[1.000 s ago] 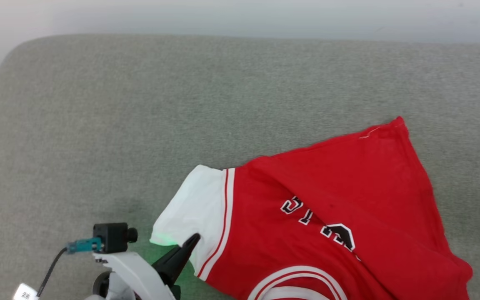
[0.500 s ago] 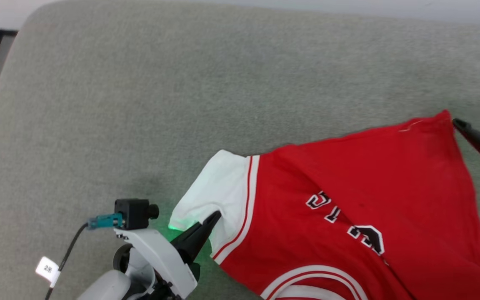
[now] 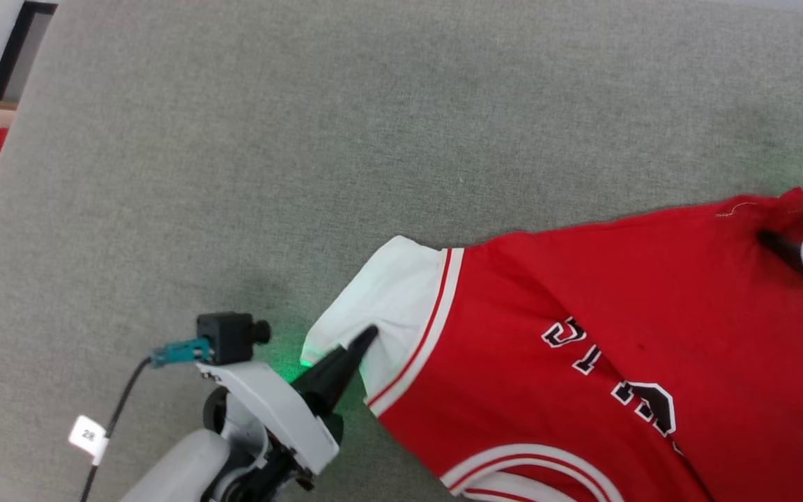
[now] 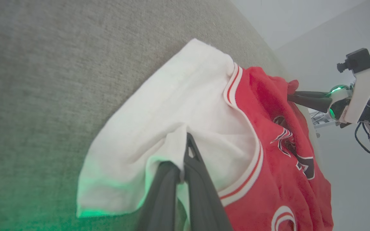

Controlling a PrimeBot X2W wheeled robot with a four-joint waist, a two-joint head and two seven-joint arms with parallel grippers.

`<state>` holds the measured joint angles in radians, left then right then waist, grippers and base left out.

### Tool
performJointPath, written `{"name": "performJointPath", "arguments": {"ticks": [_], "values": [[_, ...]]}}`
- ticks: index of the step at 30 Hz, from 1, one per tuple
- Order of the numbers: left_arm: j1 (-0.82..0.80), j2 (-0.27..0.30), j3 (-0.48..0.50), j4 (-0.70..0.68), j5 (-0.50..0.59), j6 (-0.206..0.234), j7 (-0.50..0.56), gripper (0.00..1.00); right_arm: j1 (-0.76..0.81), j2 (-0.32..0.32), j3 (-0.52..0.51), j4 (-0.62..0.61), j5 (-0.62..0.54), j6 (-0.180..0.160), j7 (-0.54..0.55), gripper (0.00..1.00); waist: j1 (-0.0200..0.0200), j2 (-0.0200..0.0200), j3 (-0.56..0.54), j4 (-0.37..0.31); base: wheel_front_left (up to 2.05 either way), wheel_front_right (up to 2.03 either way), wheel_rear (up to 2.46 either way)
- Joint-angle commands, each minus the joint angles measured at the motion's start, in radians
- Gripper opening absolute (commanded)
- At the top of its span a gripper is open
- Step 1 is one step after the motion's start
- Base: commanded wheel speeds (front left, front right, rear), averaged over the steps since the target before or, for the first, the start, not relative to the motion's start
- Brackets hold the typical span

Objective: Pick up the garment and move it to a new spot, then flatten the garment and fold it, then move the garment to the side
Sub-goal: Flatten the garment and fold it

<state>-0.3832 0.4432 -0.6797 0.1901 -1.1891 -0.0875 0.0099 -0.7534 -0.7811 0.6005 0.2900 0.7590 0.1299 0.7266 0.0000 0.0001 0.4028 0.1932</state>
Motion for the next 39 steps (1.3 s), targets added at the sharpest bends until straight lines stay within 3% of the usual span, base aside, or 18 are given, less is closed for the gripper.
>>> {"name": "performJointPath", "arguments": {"ticks": [1,9,13,18,24,27,28,33,37,39], "values": [[-0.009,-0.003,0.013,0.011,-0.01,-0.003,-0.012,0.0,0.015,0.033,0.038,0.025,0.01,0.001,-0.033,0.0,0.0,-0.0001,-0.009,-0.004,0.0,0.0,0.0],[-0.108,-0.011,0.132,0.031,-0.035,0.005,-0.117,0.0,-0.09,0.05,-0.078,0.148,0.014,0.0,-0.299,0.0,0.0,-0.0001,-0.055,-0.033,0.0,0.0,0.0],[-0.243,-0.012,0.212,0.036,-0.054,0.048,-0.131,0.0,-0.193,0.085,-0.19,0.246,-0.018,0.0,-0.401,0.0,0.0,-0.0001,-0.053,-0.068,0.0,0.0,0.0],[-0.55,-0.038,0.268,0.124,-0.06,0.081,-0.079,0.0,-0.393,0.129,-0.349,0.389,-0.108,-0.001,-0.489,0.0,0.0,-0.0001,-0.003,-0.094,0.0,0.0,0.0],[-0.989,-0.088,0.325,0.359,-0.055,0.096,-0.062,0.0,-0.685,0.196,-0.515,0.539,-0.277,-0.003,-0.65,0.0,0.0,-0.0001,0.073,-0.141,0.0,0.0,0.0],[-1.157,-0.102,0.342,0.477,-0.032,0.082,-0.101,0.0,-0.798,0.231,-0.565,0.598,-0.351,-0.004,-0.724,0.0,0.0,-0.0001,0.094,-0.159,0.0,0.0,0.0],[-1.225,-0.117,0.352,0.549,-0.042,0.051,-0.112,0.0,-0.842,0.248,-0.59,0.639,-0.384,-0.004,-0.757,0.0,0.0,-0.0001,0.098,-0.167,0.0,0.0,0.0],[-1.214,-0.149,0.324,0.675,-0.043,-0.022,-0.123,0.0,-0.817,0.286,-0.562,0.714,-0.41,-0.003,-0.776,0.0,0.0,-0.0001,0.089,-0.169,0.0,0.0,0.0],[-1.067,-0.164,0.292,0.697,-0.048,-0.04,-0.173,0.0,-0.685,0.291,-0.502,0.73,-0.372,-0.003,-0.786,0.0,0.0,-0.0001,0.074,-0.165,0.0,0.0,0.0],[-0.961,-0.184,0.276,0.641,-0.078,-0.041,-0.193,0.0,-0.595,0.292,-0.46,0.714,-0.343,-0.003,-0.789,0.0,0.0,-0.0001,0.068,-0.163,0.0,0.0,0.0]]}}
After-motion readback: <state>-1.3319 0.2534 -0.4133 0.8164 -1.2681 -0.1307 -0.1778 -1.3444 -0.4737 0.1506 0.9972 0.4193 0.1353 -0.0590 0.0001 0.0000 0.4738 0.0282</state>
